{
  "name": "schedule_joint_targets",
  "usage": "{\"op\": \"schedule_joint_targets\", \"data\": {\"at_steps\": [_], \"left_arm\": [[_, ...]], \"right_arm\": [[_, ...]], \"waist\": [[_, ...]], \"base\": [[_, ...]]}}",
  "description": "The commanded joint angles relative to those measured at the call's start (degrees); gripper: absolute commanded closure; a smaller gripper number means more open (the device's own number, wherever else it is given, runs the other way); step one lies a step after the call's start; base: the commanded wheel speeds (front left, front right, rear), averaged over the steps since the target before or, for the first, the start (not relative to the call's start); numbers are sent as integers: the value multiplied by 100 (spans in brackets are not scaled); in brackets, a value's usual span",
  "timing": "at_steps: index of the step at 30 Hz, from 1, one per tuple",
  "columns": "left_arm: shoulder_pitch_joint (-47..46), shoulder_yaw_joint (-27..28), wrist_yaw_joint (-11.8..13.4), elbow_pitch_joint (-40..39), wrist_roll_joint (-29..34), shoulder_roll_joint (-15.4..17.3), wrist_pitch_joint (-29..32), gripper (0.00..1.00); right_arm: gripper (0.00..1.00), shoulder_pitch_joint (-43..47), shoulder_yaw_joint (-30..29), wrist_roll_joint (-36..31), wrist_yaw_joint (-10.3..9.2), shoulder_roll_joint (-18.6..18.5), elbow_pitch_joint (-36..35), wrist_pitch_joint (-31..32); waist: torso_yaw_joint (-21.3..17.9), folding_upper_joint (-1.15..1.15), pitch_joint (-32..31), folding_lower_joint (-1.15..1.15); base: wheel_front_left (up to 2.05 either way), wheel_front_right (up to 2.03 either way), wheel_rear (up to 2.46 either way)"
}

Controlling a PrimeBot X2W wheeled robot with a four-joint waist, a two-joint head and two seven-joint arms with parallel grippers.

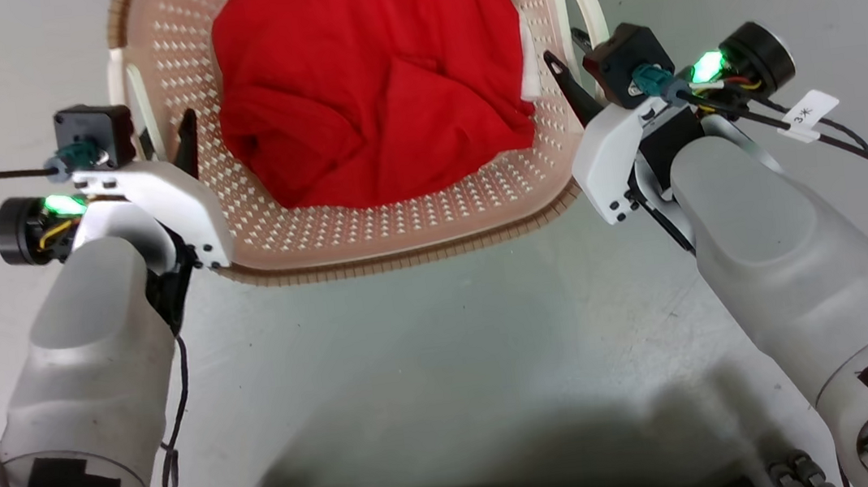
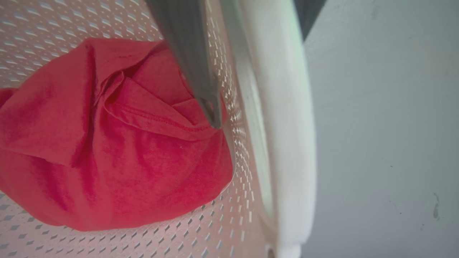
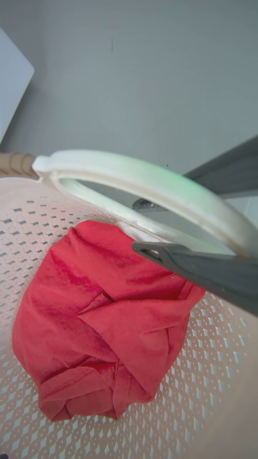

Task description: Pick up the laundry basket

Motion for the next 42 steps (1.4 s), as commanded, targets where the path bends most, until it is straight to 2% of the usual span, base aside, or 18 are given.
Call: {"op": "schedule_joint_targets", "data": {"at_steps": [1,14,31,42], "left_arm": [[72,-45,18,43,20,89,18,100],[603,-648,14,76,-632,-95,333,100],[1403,-1594,9,-291,-1765,-81,1264,100],[1917,-2223,0,-401,-2351,39,1672,100]], "right_arm": [[100,-10,45,-16,30,-79,18,-54],[100,390,489,463,26,-63,514,-10],[100,1263,1423,1512,26,-48,590,582],[100,1769,1799,2129,25,-47,645,908]], "waist": [[10,0,-78,0],[-53,0,-1220,0],[-309,0,-2937,0],[-457,0,-4001,0]], "base": [[0,0,0],[0,0,0],[0,0,0],[0,0,0]]}}
